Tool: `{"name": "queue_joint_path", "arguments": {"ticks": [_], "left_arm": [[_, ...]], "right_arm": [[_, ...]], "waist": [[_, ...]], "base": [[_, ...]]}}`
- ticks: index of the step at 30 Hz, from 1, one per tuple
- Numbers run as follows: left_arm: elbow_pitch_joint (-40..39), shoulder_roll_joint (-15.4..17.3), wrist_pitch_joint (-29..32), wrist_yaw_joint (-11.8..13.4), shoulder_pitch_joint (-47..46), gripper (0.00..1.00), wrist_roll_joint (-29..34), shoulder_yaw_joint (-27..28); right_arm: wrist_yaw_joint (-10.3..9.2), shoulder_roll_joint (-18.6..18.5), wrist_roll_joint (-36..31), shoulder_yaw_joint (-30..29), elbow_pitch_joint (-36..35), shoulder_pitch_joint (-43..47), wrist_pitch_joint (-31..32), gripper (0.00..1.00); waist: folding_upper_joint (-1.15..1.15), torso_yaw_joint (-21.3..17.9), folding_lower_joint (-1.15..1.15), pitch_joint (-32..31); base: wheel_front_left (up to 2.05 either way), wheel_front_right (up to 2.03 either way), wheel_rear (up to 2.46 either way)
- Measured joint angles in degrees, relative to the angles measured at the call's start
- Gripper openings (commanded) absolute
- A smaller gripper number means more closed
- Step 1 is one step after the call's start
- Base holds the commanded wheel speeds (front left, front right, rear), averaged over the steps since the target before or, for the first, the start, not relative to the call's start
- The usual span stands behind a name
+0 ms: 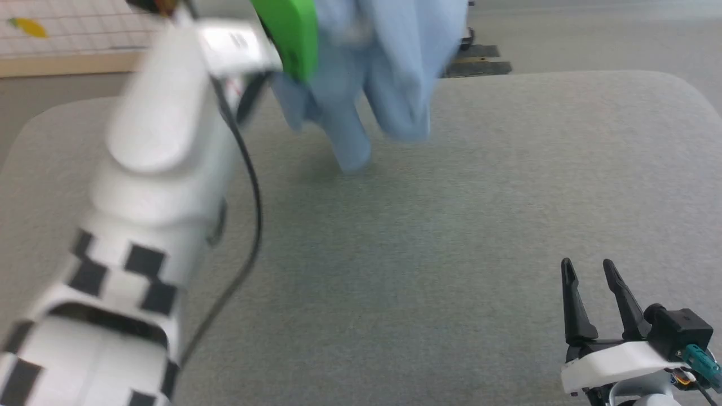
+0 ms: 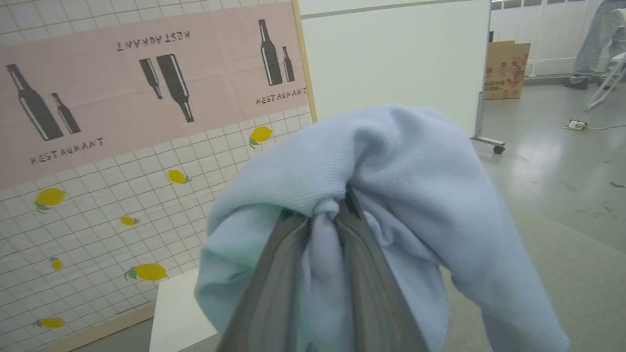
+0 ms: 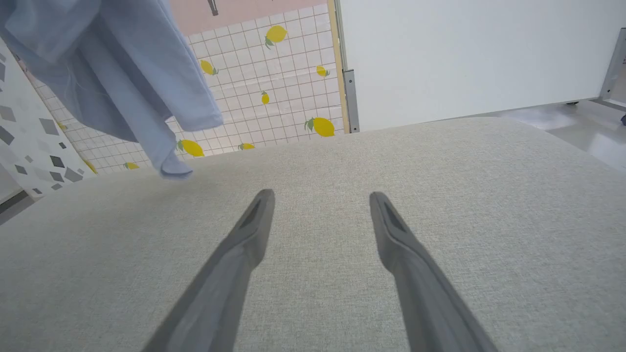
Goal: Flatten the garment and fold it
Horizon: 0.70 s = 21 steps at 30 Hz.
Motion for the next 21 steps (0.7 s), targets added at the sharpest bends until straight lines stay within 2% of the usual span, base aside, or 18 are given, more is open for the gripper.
{"name": "queue_joint_path", "arguments": {"ticks": [6, 10, 14, 18, 19, 20, 21], "left_arm": [[3.7, -2.0, 3.5, 0.0, 12.0, 0.00, -2.4, -6.8], [7.9, -3.1, 6.3, 0.0, 19.3, 0.00, -1.8, -13.4], [13.0, -3.3, 9.9, 0.0, 23.5, 0.00, -0.5, -18.8], [14.9, -3.7, 10.7, 0.0, 24.7, 0.00, -0.4, -20.3], [15.1, -3.9, 10.2, 0.0, 24.7, 0.31, -0.7, -20.1], [15.3, -4.0, 9.8, 0.0, 24.7, 0.87, -1.0, -19.9], [15.5, -4.2, 9.3, 0.1, 24.7, 1.00, -1.9, -19.1]], "right_arm": [[0.00, 0.0, 0.0, -0.3, -0.4, 0.5, 0.0, 1.00], [0.00, 0.0, 0.1, -0.5, -0.7, 0.5, 0.0, 1.00], [0.00, 0.0, 0.5, -0.4, -0.8, 0.5, 0.0, 1.00], [0.00, 0.0, 0.5, -0.2, -0.8, 0.5, 0.0, 1.00], [0.00, 0.0, 0.6, -0.2, -0.8, 0.5, 0.0, 1.00], [0.00, 0.0, 0.6, -0.3, -0.9, 0.5, 0.0, 1.00], [0.00, 0.0, 0.7, -0.3, -0.8, 0.5, 0.0, 1.00]], "waist": [[0.00, -2.8, 0.00, 0.0], [0.00, -3.7, 0.00, 0.6], [0.00, -4.0, 0.00, 1.3], [0.00, -3.6, 0.00, 1.6], [0.00, -3.4, 0.00, 1.7], [0.00, -3.1, 0.00, 1.6], [0.00, -2.9, 0.00, 1.6]], "base": [[0.00, 0.00, 0.00], [0.00, 0.00, 0.00], [0.00, 0.00, 0.00], [0.00, 0.00, 0.00], [0.00, 0.00, 0.00], [0.00, 0.00, 0.00], [0.00, 0.00, 0.00]]}}
